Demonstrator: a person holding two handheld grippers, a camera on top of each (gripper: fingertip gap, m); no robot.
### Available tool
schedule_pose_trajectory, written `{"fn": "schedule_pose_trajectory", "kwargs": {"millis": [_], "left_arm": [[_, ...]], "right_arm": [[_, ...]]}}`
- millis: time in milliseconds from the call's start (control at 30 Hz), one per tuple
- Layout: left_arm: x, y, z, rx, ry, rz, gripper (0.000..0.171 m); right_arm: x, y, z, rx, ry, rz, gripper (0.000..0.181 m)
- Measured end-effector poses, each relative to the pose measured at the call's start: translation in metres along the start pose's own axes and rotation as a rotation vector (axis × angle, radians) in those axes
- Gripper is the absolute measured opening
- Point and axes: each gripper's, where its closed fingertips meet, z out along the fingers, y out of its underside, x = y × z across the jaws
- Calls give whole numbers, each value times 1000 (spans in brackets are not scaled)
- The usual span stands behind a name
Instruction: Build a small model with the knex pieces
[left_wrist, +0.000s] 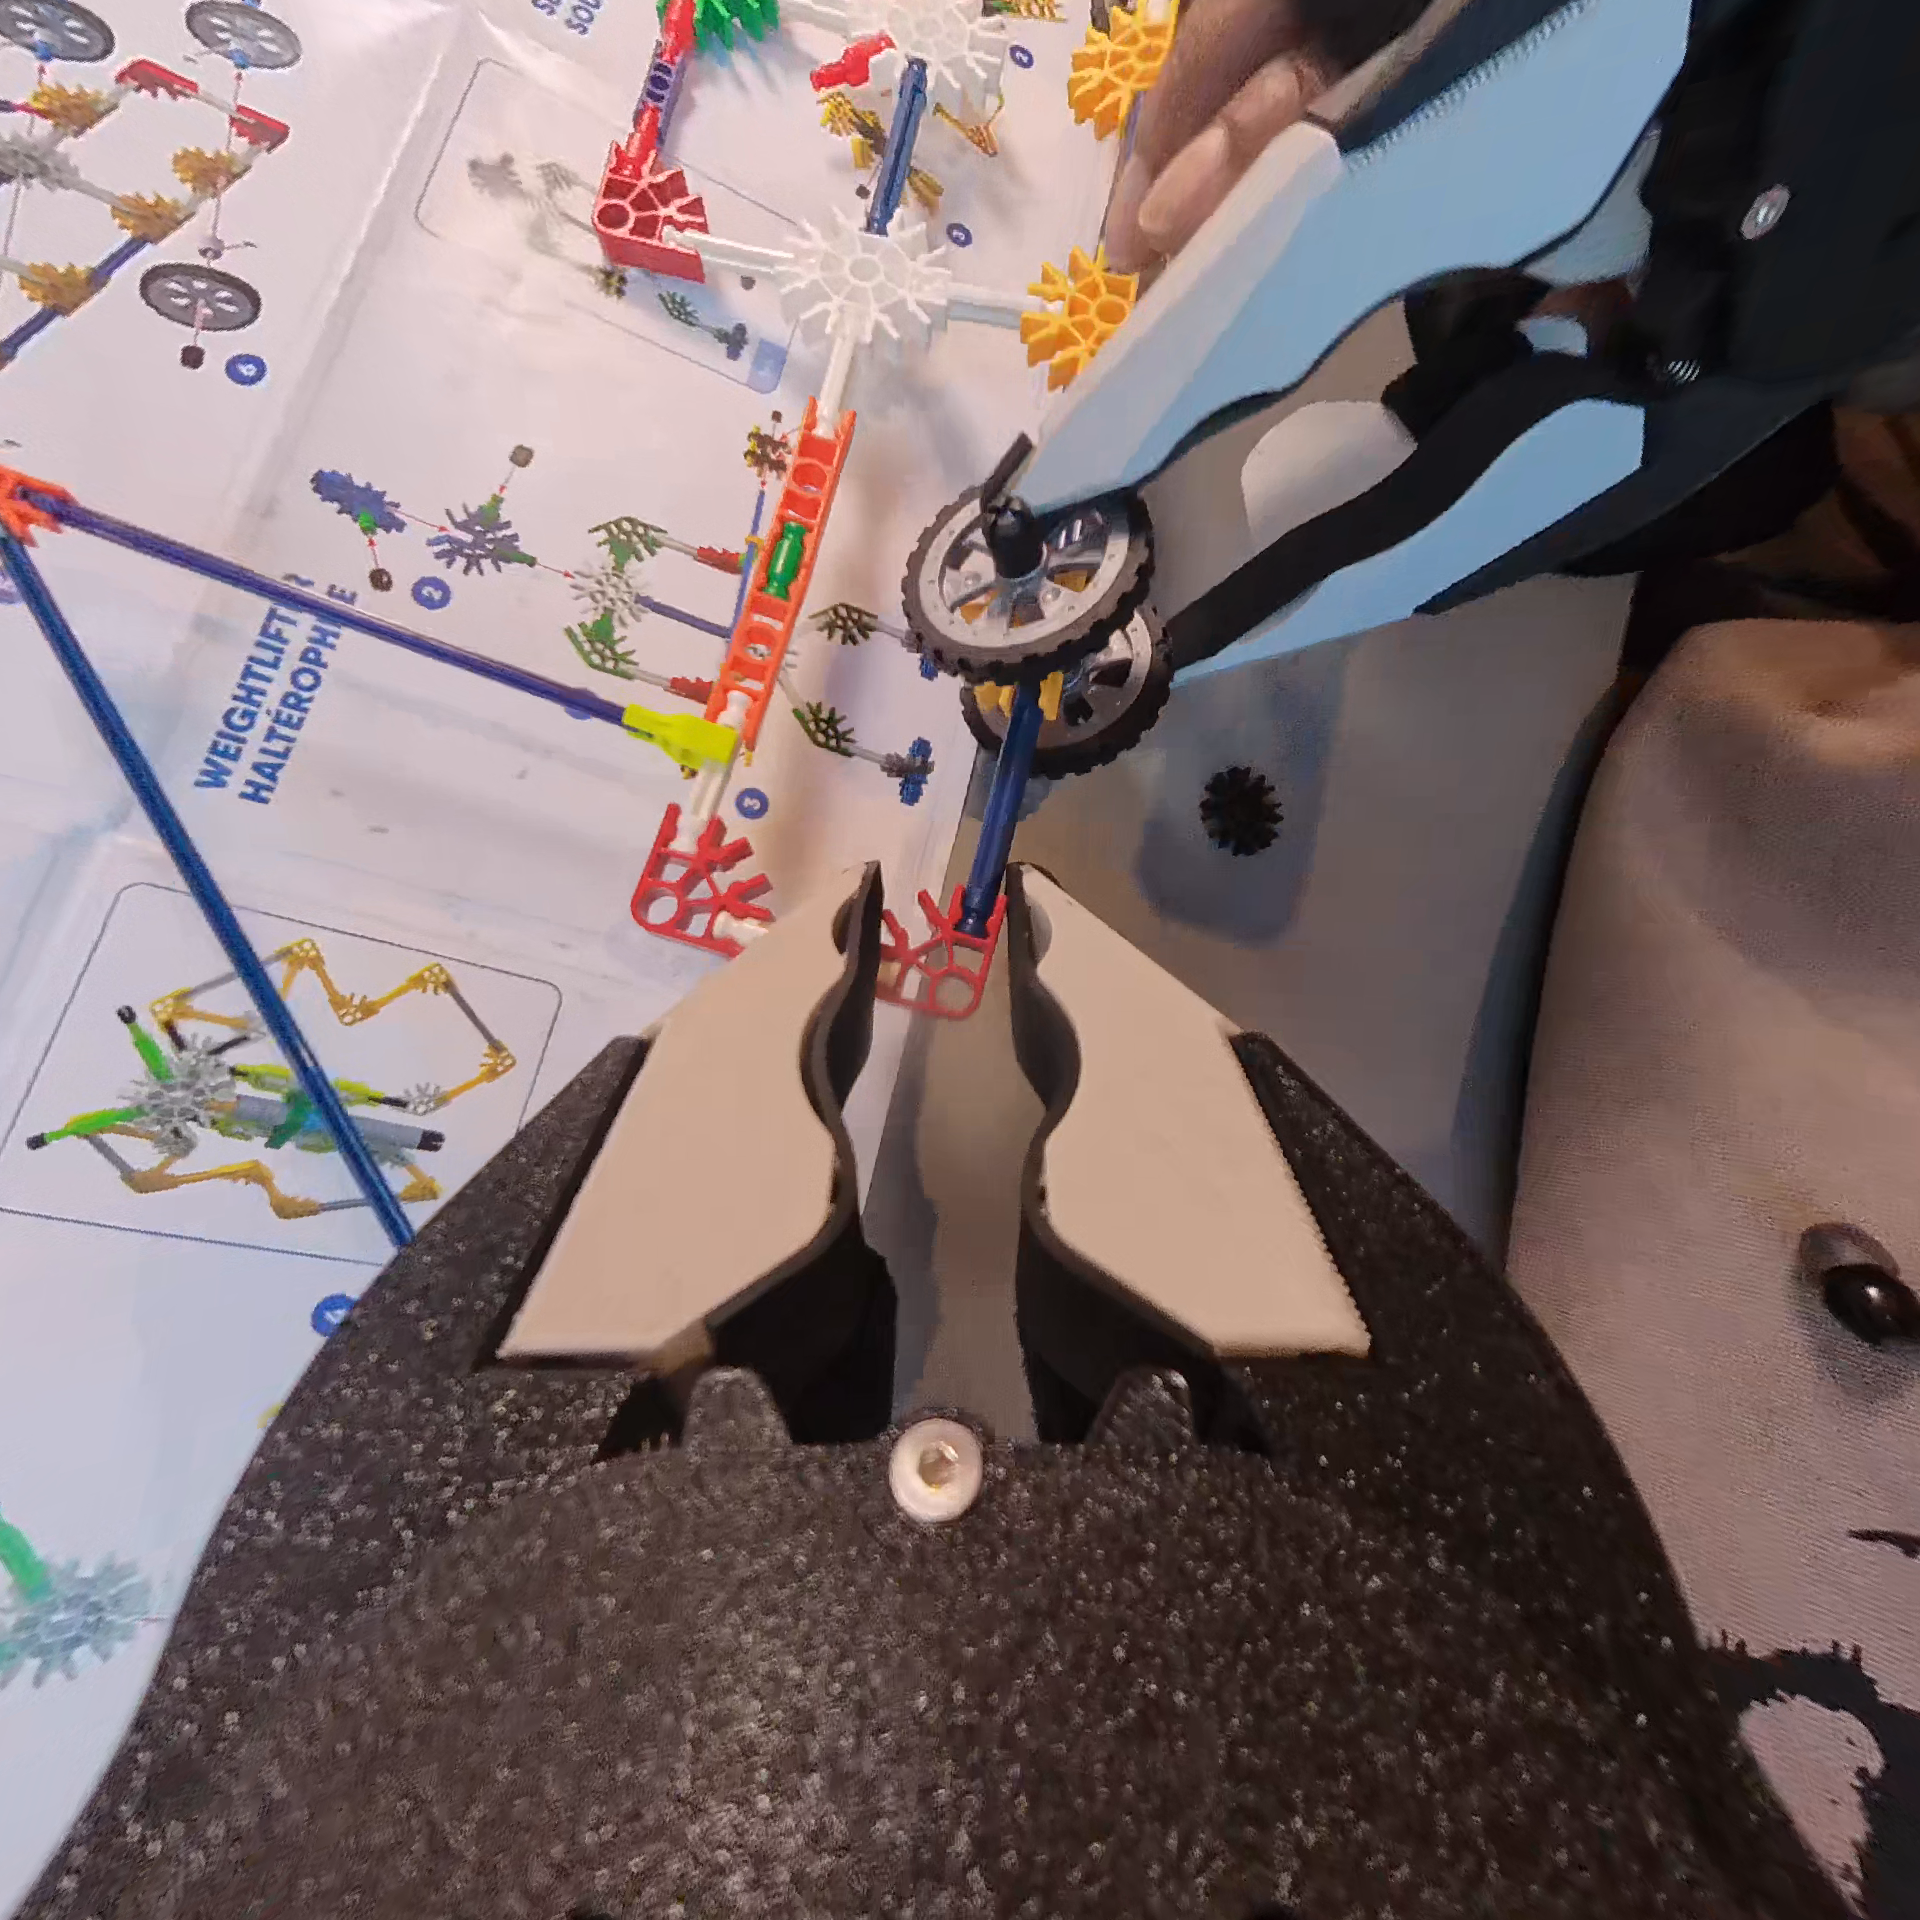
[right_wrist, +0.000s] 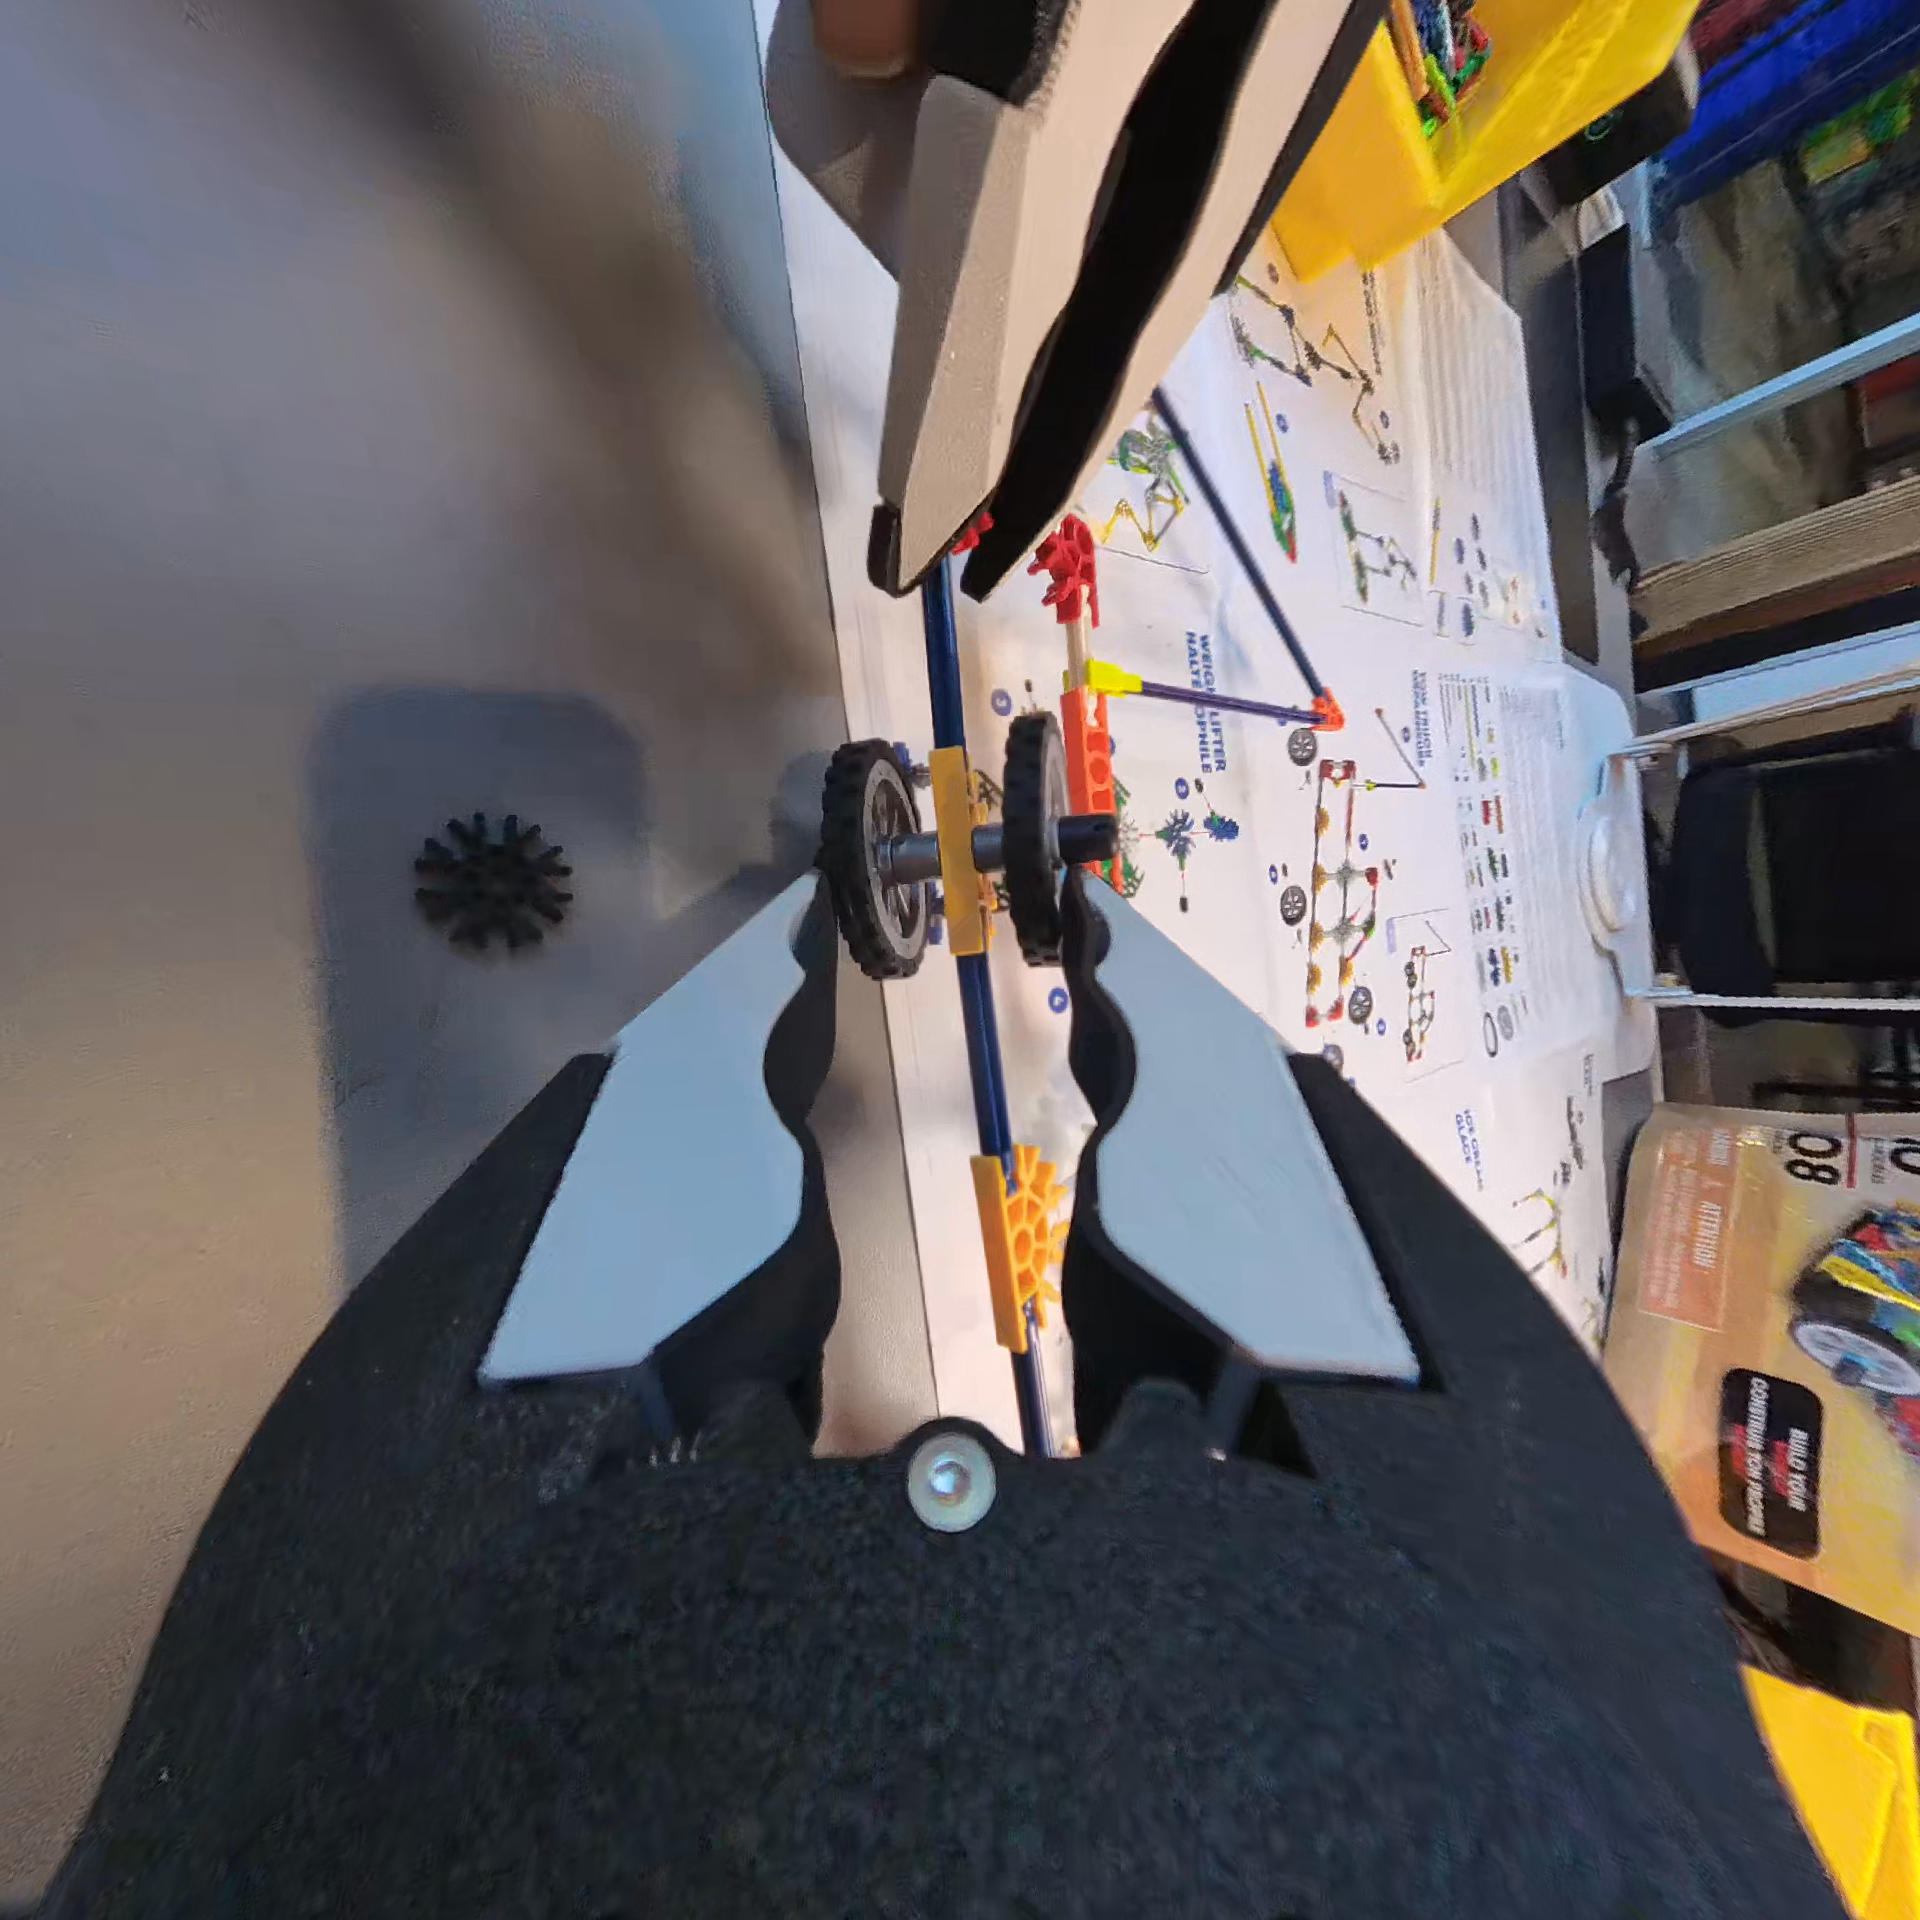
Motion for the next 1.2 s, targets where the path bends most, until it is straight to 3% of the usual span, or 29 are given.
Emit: {"fn": "schedule_pose_trajectory", "kwargs": {"millis": [200, 367, 600, 667, 800, 900, 1000, 1100, 1200], "left_arm": [[1, -8, -5, 47, 161, -172, 21], [1, -11, -7, 57, 212, -222, 18], [-2, -10, -7, 49, 132, -136, 19], [-3, -7, -6, 34, 98, -93, 21], [1, -3, -13, 32, 75, -26, 33], [-12, 0, -26, 53, -11, -36, 37], [-28, 8, -32, 81, -51, -160, 40], [-31, 18, -31, 110, -19, -275, 43], [-17, 19, -29, 167, 104, -412, 45]], "right_arm": [[7, -2, -4, 11, 235, -160, 38], [9, 0, -6, 3, 413, -315, 37], [8, 1, -4, -7, 411, -305, 37], [6, 4, -2, -17, 378, -283, 39], [-1, 9, -12, 29, 176, -21, 67], [23, 24, -48, 65, 46, 194, 63], [63, 70, -87, -20, -40, 340, 49], [92, 118, -108, -111, -114, 434, 30], [97, 149, -104, -192, -246, 546, 28]]}}
